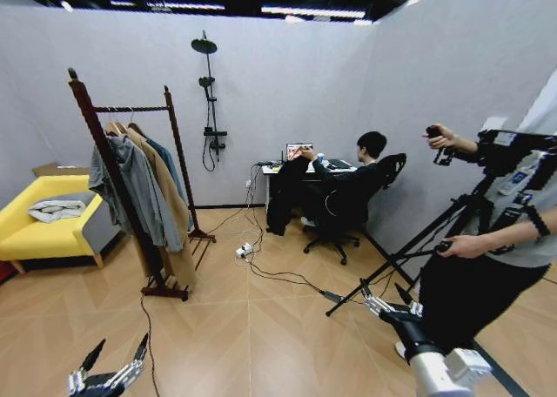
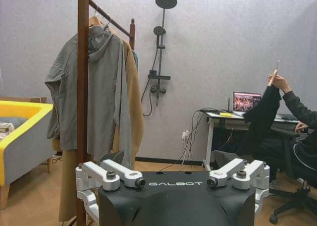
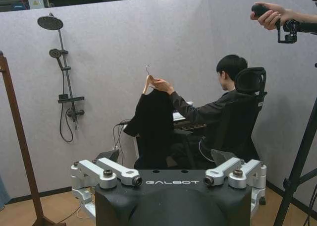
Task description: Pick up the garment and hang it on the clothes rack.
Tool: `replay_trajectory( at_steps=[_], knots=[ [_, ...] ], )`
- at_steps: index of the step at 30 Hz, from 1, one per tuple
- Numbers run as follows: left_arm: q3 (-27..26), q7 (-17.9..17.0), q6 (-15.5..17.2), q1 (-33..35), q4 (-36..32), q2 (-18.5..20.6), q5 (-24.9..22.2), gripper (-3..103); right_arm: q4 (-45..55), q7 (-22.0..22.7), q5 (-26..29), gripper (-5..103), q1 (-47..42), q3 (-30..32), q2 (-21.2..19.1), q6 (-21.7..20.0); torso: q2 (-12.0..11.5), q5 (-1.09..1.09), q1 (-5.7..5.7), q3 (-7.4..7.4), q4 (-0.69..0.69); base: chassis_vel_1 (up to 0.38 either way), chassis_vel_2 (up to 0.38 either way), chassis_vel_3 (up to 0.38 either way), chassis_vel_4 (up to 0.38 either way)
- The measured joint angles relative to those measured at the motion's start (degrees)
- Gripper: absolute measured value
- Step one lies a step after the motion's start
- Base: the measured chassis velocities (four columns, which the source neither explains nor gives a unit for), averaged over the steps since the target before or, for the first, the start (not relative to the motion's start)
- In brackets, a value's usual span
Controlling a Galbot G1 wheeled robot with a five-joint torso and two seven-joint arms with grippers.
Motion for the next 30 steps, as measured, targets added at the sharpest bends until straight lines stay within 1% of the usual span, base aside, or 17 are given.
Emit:
replay_trajectory(
  at_steps=[8, 15, 22, 26, 27, 28, 30],
  knots=[
    [0.00, 0.00, 0.00, 0.00, 0.00, 0.00, 0.00, 100, -0.45, -0.01, 0.11, 100, 0.44, 0.11, -0.12, 0.15, 0.01, 0.00, -0.01, 0.00, 0.00, -0.014, 0.008, 0.008, -0.007],
    [0.00, 0.00, 0.00, 0.00, 0.00, 0.00, 0.00, 100, -0.77, -0.05, 0.12, 100, 0.71, 0.04, -0.12, 0.28, 0.01, 0.00, -0.02, -0.01, 0.00, -0.136, 0.138, 0.150, -0.118],
    [0.00, 0.00, 0.00, 0.00, 0.00, 0.00, 0.00, 100, -1.63, -0.34, 0.10, 100, 1.63, -0.26, -0.35, 0.58, 0.01, 0.02, -0.02, -0.01, 0.00, -0.219, 0.231, 0.232, -0.237],
    [0.00, 0.01, 0.01, 0.00, 0.00, 0.00, 0.00, 100, -1.85, -0.53, -0.13, 100, 1.40, -0.50, -0.17, 0.86, 0.00, -0.03, 0.01, 0.00, 0.00, -0.275, 0.292, 0.275, -0.311],
    [0.00, 0.00, 0.00, 0.00, 0.00, 0.00, 0.00, 100, -1.80, -0.54, -0.12, 100, 1.39, -0.39, -0.18, 0.86, 0.00, 0.03, 0.00, 0.00, 0.00, -0.287, 0.333, 0.312, -0.341],
    [0.00, 0.00, 0.00, 0.00, 0.00, 0.00, 0.00, 100, -1.80, -0.54, -0.12, 100, 1.39, -0.39, -0.18, 0.86, 0.00, 0.03, 0.00, 0.00, 0.00, -0.287, 0.333, 0.312, -0.341],
    [0.00, -0.01, 0.00, 0.00, 0.00, 0.00, 0.00, 100, -1.29, -0.54, -0.08, 100, 0.97, 0.10, -0.18, 1.03, 0.00, -0.05, 0.01, 0.00, 0.00, -0.330, 0.348, 0.340, -0.322]
  ],
)
